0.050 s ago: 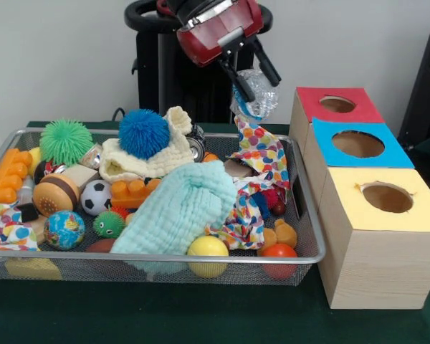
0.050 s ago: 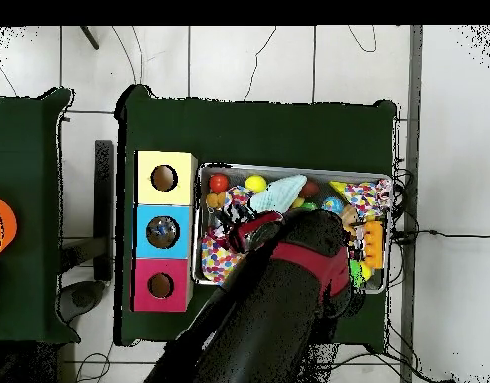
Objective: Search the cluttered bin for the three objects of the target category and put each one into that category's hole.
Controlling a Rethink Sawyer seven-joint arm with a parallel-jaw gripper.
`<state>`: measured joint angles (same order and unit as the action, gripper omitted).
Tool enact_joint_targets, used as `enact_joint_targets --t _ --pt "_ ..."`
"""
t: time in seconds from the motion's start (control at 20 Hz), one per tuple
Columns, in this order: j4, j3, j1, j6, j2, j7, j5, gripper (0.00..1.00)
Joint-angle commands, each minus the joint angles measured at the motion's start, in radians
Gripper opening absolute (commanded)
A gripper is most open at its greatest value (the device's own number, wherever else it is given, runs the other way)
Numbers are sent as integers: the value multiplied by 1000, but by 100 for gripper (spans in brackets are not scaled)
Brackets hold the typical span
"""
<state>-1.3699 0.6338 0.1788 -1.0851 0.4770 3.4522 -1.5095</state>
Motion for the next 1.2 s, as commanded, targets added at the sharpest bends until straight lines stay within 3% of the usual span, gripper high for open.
enact_joint_targets --t 0.05,0.6,1.2 --pt "1 -149 29 -12 -8 381 5 0" --pt "100 -139 97 107 -60 527 25 0" --pt "142 -142 122 201 -112 544 51 0"
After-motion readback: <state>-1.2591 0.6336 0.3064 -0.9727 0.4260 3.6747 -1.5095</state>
